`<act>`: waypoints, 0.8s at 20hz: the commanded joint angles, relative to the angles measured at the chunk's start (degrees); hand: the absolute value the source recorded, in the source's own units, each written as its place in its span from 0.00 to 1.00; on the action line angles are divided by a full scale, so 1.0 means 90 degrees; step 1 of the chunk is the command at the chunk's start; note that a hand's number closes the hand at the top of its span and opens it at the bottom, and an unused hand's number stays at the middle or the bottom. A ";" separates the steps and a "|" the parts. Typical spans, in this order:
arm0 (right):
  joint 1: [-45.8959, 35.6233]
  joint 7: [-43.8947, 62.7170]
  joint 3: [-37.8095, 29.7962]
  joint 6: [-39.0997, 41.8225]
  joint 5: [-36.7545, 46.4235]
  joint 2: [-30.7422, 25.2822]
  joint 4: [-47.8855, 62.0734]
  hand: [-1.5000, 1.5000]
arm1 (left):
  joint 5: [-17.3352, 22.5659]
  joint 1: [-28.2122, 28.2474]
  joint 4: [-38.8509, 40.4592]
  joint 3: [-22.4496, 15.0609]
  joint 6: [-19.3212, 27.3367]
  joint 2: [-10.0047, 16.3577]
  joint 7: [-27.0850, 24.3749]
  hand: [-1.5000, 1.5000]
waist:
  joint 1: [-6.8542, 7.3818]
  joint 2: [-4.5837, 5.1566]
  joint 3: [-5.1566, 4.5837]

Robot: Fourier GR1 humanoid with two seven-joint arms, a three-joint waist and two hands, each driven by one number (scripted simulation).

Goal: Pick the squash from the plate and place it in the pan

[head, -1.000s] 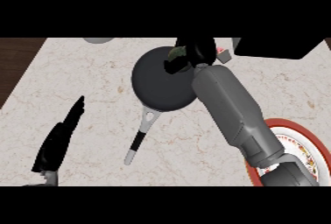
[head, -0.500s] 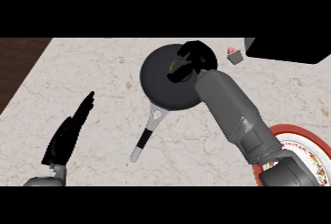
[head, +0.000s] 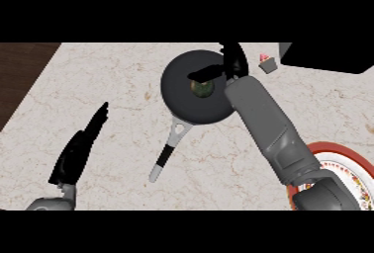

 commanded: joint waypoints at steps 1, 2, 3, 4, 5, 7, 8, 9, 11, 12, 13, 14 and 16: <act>0.0046 -0.0649 -0.0378 -0.0919 -0.0508 0.0001 -0.0063 0.00 | 0.0043 0.0056 0.0032 0.0050 -0.0011 0.0005 -0.0059 0.50 | -0.0038 -0.0015 -0.0002; -0.0026 -0.0692 -0.0493 -0.1155 -0.0654 0.0001 -0.0113 0.00 | 0.0048 0.0057 -0.0130 0.0043 -0.0044 0.0041 0.0147 0.50 | -0.0042 -0.0050 0.0003; -0.0047 -0.0766 -0.0561 -0.1246 -0.0696 0.0001 -0.0055 0.00 | 0.0052 -0.0047 0.0066 0.0158 0.0018 0.0044 0.0072 0.50 | -0.0204 -0.0052 -0.0005; -0.0043 -0.0791 -0.0746 -0.1382 -0.0840 0.0001 -0.0091 0.00 | 0.0052 0.0099 0.0047 0.0255 0.0044 0.0126 -0.0055 0.50 | -0.0274 -0.0082 -0.0007; 0.0102 -0.1049 -0.0855 -0.1614 -0.0912 0.0001 -0.0105 0.00 | 0.0116 -0.0029 0.0029 0.0283 0.0045 0.0073 0.0126 0.50 | -0.0300 -0.0059 -0.0003; 0.0075 -0.1161 -0.1077 -0.1968 -0.1096 0.0001 -0.0049 0.00 | 0.0146 0.0176 -0.0013 0.0290 -0.0047 0.0158 -0.0060 0.50 | -0.0300 -0.0075 -0.0007; 0.0241 -0.1349 -0.1205 -0.1983 -0.1150 0.0001 -0.0046 0.00 | 0.0186 0.0182 -0.0083 0.0439 0.0028 0.0187 0.0140 0.50 | -0.0395 -0.0092 -0.0004; 0.0098 -0.1254 -0.1216 -0.1994 -0.1129 0.0001 0.0007 0.00 | 0.0042 0.0333 0.0194 0.0312 0.0156 0.0032 -0.0213 0.50 | -0.0554 -0.0138 -0.0014; 0.0343 -0.1784 -0.1500 -0.1682 -0.1391 -0.0330 -0.0146 0.00 | 0.0086 0.0307 -0.0117 0.0341 0.0115 0.0086 0.0032 0.50 | -0.0598 -0.0149 -0.0004; 0.0441 -0.1964 -0.1484 -0.1908 -0.1404 -0.0047 -0.0235 0.00 | 0.0307 0.0244 0.0132 0.0711 -0.0097 0.0393 -0.0114 0.50 | -0.0715 -0.0198 -0.0011; 0.0520 -0.2171 -0.1543 -0.1646 -0.1455 -0.0285 -0.0183 0.00 | 0.0154 0.0427 0.0202 0.0530 0.0120 0.0126 -0.0249 0.50 | -0.0720 -0.0193 -0.0011; 0.0814 -0.2483 -0.1601 -0.1293 -0.1528 -0.0501 -0.0188 0.00 | 0.0049 0.0315 -0.0057 0.0439 0.0139 0.0141 0.0081 0.50 | -0.0749 -0.0198 -0.0006; 0.0764 -0.2657 -0.1596 -0.1255 -0.1475 -0.0685 0.0003 0.00 | -0.0082 0.0406 0.0117 0.0407 0.0295 0.0022 -0.0137 0.50 | -0.0752 -0.0199 -0.0010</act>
